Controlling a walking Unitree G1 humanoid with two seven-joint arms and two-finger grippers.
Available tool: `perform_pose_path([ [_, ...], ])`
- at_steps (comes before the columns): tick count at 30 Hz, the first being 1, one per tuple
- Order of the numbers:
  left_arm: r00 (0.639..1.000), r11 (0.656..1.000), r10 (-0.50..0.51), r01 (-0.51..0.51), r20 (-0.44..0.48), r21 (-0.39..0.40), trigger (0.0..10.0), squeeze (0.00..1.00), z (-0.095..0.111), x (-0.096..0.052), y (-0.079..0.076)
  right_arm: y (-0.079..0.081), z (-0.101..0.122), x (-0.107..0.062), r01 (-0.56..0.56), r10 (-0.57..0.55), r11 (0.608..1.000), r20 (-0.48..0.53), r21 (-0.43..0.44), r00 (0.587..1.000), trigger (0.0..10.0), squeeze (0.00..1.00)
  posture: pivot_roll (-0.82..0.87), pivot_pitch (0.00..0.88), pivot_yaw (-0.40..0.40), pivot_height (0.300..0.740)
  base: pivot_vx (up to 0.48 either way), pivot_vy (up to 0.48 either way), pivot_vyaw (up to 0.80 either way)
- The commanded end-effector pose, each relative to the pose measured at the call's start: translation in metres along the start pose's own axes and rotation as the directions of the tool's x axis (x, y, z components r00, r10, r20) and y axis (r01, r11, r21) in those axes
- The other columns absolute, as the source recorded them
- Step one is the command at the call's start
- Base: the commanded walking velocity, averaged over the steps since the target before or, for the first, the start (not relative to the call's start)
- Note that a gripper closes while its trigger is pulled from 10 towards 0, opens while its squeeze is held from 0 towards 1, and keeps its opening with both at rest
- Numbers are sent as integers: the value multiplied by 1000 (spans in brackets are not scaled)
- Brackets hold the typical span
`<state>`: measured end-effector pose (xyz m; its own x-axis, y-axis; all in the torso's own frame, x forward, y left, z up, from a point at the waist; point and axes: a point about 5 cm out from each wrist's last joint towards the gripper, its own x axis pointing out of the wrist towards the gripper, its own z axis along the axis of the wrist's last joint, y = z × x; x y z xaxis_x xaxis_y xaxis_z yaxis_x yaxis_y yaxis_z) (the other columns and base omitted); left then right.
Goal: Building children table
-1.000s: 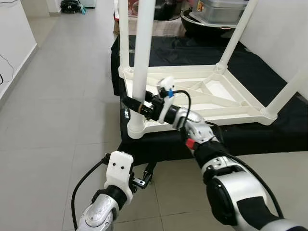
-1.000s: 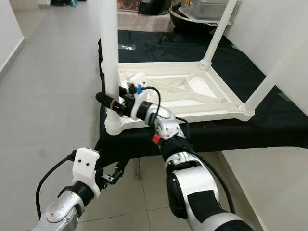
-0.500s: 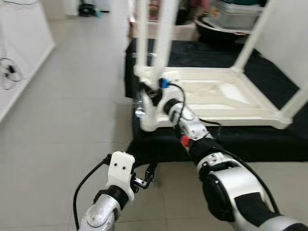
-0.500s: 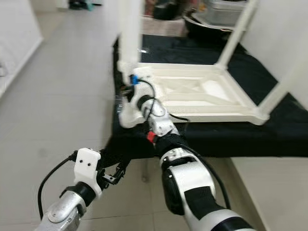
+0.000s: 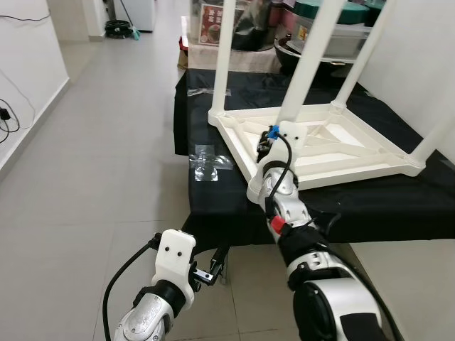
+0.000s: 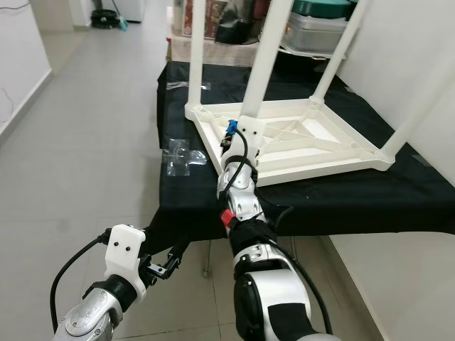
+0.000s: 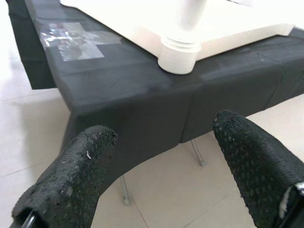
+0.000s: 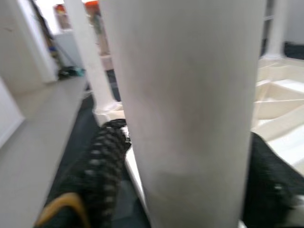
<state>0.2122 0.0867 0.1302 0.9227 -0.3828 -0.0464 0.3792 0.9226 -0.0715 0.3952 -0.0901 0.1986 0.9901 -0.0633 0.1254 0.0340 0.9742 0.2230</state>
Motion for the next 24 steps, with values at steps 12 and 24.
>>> perform_pose_path([
  [12,1000,1000,2,-2,-15,0,10000,0,-3,3,-1,4,9,-2,-765,774,633,-80,118,628,10000,0,88,86,-119,740,0,0,0],
  [24,1000,1000,3,-3,-13,0,10000,0,-2,3,-2,30,15,-6,-875,872,484,-100,30,479,10000,0,95,92,-123,740,0,0,0],
])
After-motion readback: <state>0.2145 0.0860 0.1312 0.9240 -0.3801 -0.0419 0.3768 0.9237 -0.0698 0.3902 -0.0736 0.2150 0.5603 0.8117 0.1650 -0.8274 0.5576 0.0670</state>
